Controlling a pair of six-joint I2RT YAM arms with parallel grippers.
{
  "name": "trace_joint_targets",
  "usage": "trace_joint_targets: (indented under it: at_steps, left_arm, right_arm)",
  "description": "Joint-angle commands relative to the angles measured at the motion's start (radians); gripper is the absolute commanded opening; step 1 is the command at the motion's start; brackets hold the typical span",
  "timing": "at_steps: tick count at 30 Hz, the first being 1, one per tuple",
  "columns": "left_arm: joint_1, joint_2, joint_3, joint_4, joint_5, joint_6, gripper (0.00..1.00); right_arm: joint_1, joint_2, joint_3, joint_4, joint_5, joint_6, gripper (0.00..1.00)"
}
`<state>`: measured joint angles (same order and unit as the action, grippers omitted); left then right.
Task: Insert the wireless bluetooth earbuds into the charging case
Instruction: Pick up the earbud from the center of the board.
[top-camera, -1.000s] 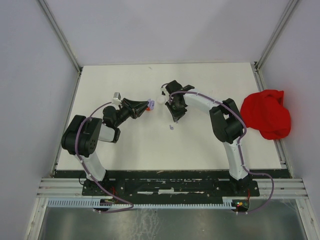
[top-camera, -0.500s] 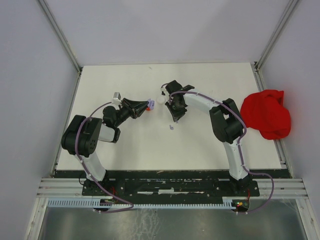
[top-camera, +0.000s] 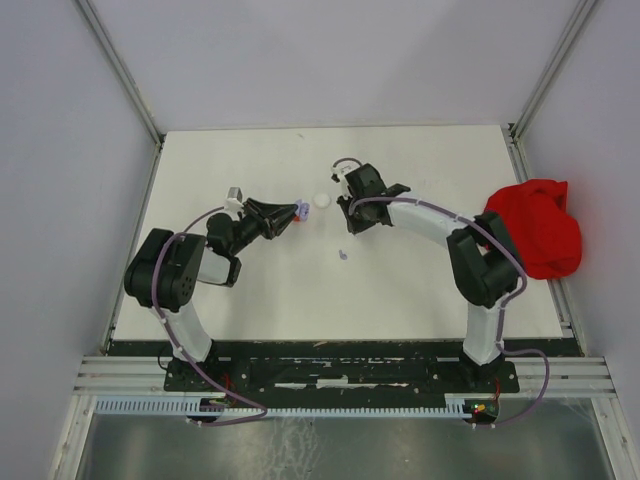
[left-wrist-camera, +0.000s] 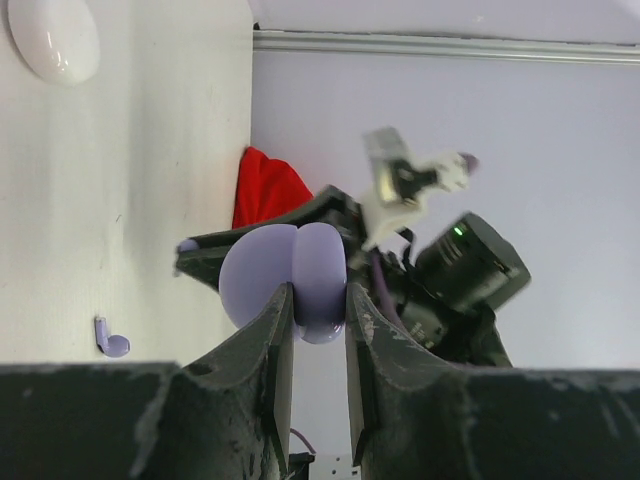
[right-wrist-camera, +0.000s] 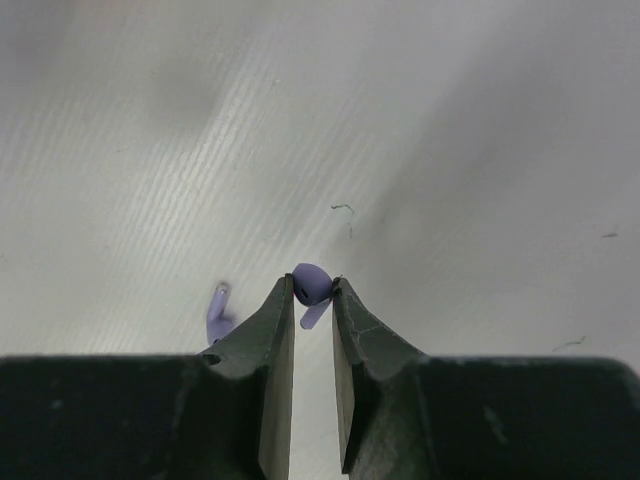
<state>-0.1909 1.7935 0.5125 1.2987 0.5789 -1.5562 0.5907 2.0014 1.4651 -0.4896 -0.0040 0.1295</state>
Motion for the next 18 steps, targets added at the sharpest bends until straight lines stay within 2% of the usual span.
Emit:
trace_joint_targets:
  at_steps: [1,9,14,18]
  left_arm:
    - [0.001,0.024,-0.014,0.088,0.019,-0.069,0.03]
    - [-0.033,0.095,0.014,0.175,0.035,-0.154,0.03]
    - [-0.061,0.136,0.041,0.217,0.042,-0.22,0.03]
    - [-0.076,0.15,0.056,0.225,0.045,-0.244,0.03]
  right_arm:
    - [-0.002,-0.241,-0.155,0.355,0.021,0.01,0.03]
    - [0.003,-0.485,-0.43,0.793,-0.021,-0.001,0.03]
    - [0.025,-0.512,-0.556,1.048,-0.039,-0.032,0.01]
    - [0.049,-0.494,-0.6,1.153,-0.05,-0.077,0.01]
